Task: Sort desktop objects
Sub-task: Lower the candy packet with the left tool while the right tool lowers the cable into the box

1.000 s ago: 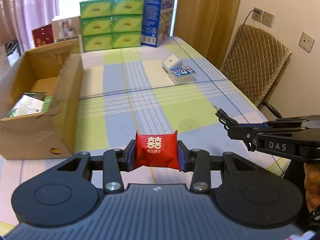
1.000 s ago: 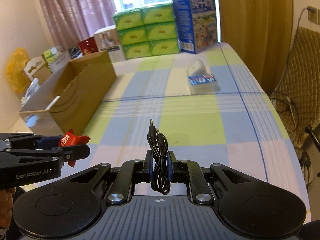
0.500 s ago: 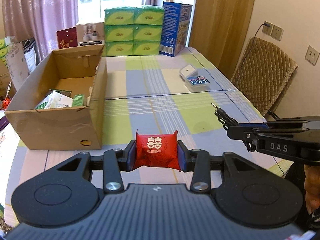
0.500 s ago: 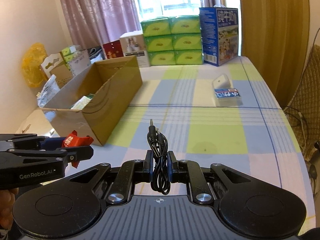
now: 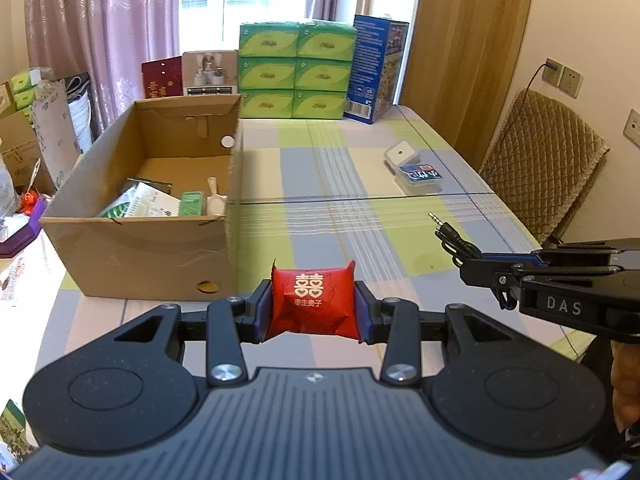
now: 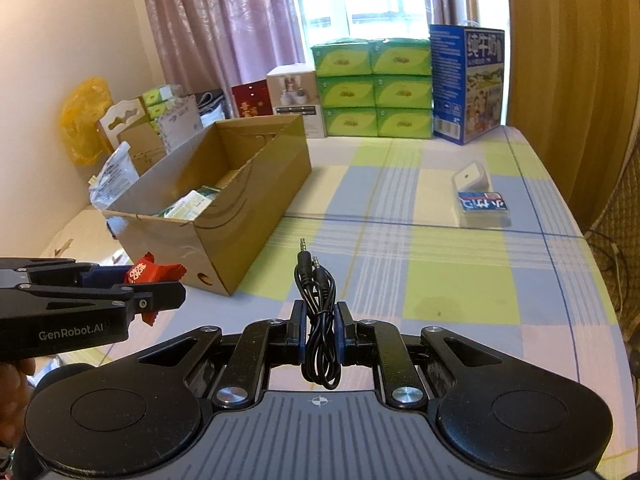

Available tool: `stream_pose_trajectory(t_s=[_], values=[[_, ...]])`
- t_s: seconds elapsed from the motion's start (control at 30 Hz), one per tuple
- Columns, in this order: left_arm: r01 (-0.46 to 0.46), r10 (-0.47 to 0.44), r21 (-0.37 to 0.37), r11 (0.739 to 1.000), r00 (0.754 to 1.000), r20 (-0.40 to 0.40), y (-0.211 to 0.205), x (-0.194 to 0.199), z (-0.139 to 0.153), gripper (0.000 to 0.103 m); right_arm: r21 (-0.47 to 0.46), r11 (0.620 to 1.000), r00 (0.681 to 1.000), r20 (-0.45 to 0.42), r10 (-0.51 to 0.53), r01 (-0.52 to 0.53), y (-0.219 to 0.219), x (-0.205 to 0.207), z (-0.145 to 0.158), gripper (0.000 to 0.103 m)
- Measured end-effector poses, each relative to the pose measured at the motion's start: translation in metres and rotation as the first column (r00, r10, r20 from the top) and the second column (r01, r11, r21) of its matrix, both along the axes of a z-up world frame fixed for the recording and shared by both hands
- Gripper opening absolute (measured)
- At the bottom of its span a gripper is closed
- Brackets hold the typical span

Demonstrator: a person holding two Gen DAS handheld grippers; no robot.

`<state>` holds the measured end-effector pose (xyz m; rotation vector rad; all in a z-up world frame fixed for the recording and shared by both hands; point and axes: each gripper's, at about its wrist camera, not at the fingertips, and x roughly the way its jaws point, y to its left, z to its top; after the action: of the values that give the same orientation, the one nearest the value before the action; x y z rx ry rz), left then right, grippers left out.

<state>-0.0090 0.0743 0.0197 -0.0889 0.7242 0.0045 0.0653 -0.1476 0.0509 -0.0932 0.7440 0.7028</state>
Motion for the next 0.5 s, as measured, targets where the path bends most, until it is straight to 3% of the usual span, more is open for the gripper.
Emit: stream_pose_trajectory(t_s=[0.5], values=[[-0.072,0.072,0.049,0.996,0.997,0.002,0.055,-0.001,0.017,0.036,0.013,0.995,0.994,0.021,0.103,-0.103,0.063,0.003,0.006,0.010]])
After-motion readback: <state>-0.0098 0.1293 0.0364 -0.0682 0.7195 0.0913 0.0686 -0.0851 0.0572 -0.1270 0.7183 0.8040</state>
